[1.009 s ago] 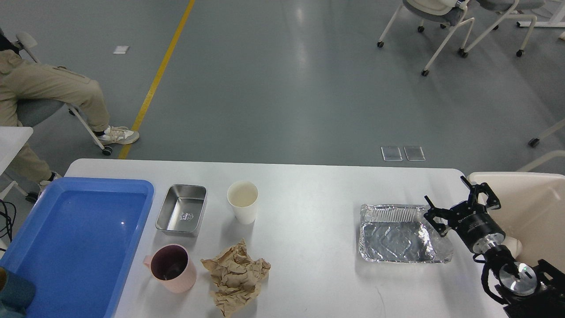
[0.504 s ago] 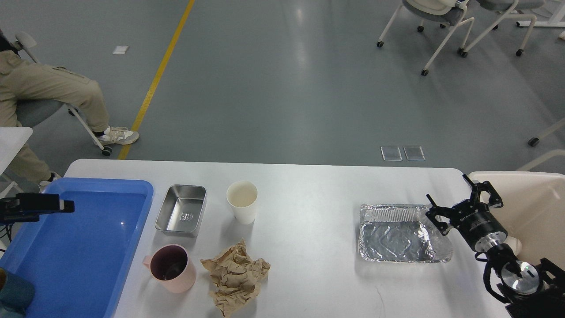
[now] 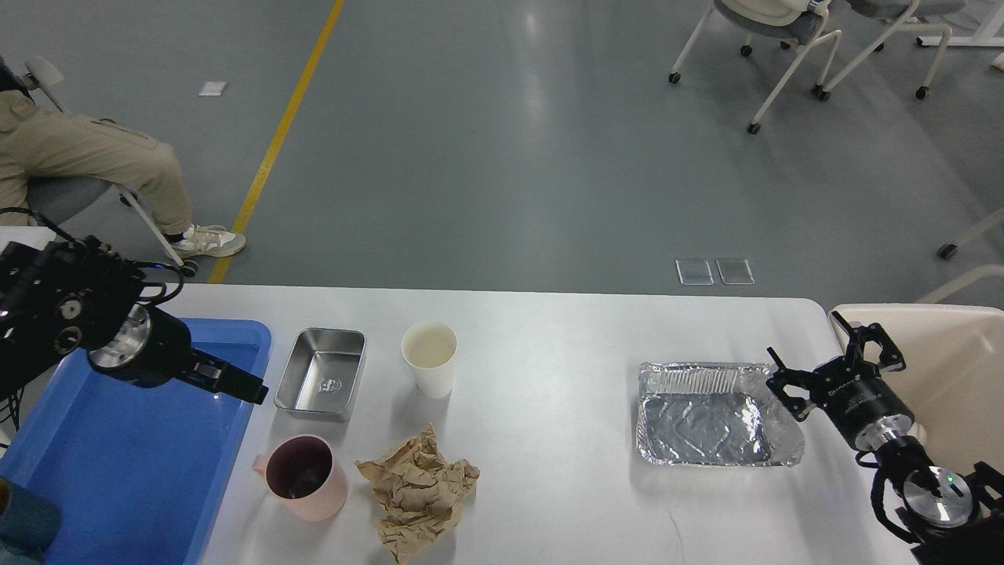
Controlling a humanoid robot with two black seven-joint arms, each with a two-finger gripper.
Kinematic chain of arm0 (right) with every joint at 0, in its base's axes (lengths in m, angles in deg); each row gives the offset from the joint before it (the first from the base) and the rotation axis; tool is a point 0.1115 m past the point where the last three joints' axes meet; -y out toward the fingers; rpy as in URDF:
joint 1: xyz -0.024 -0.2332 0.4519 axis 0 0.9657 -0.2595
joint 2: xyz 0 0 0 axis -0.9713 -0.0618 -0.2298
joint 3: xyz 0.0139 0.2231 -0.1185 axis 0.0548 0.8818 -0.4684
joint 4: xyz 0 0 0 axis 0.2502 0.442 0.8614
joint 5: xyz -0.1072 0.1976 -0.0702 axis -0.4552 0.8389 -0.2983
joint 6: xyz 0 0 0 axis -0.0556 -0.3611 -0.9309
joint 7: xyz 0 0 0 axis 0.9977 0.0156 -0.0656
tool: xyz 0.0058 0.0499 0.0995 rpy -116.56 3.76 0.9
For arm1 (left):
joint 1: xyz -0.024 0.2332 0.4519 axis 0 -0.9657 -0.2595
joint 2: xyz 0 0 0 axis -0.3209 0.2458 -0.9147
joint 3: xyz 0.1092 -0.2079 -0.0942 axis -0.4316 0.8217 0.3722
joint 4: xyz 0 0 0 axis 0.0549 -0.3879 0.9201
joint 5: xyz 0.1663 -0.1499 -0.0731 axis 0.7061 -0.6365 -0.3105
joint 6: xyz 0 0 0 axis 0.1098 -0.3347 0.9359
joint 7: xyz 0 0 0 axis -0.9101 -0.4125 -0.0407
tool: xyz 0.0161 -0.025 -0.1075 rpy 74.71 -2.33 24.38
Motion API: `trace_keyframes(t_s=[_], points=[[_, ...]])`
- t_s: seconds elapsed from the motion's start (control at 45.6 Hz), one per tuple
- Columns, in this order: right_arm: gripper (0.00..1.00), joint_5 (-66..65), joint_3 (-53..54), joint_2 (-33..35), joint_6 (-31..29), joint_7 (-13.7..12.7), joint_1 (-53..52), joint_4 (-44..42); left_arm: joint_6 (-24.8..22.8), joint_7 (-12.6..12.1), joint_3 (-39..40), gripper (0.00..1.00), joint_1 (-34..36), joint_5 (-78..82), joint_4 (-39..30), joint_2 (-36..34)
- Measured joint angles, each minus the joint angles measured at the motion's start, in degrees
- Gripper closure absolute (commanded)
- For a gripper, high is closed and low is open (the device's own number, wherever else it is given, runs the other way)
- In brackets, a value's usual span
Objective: Tidy desktop
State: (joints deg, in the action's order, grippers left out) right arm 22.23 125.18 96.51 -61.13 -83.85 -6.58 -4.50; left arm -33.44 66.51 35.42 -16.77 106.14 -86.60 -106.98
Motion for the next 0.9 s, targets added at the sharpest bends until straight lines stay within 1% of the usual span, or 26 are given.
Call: trace_keyframes(t_s=[0.175,0.329,0.614,0.79,0.899], points=[[0.0,0.01,0.07,0.04,-0.02,0.0,0.62,0.12,0.01,0.26,-11.9,0.03,7.35,0.09,1.33,6.58],[0.0,0.0,0.1,1.46,-0.06,0.0,1.12,0.19,-0.02,0.35,-18.16,0.03,9.79,0.96,1.62,9.95],[0.0,0.06,0.24,3.65,-0.18,0.0,1.52,0.22,0.12,0.35,-21.59,0.03,9.25,2.63,1.65,10.92],[0.0,0.09,0.25,3.73,-0.27,0.0,1.63,0.22,2.2,0.35,-21.76,0.03,7.09,3.92,2.07,11.23],[0.0,0.09,0.25,3.74,-0.5,0.0,1.69,0.22,4.49,0.36,-21.77,0.04,6.11,4.11,3.51,12.2]])
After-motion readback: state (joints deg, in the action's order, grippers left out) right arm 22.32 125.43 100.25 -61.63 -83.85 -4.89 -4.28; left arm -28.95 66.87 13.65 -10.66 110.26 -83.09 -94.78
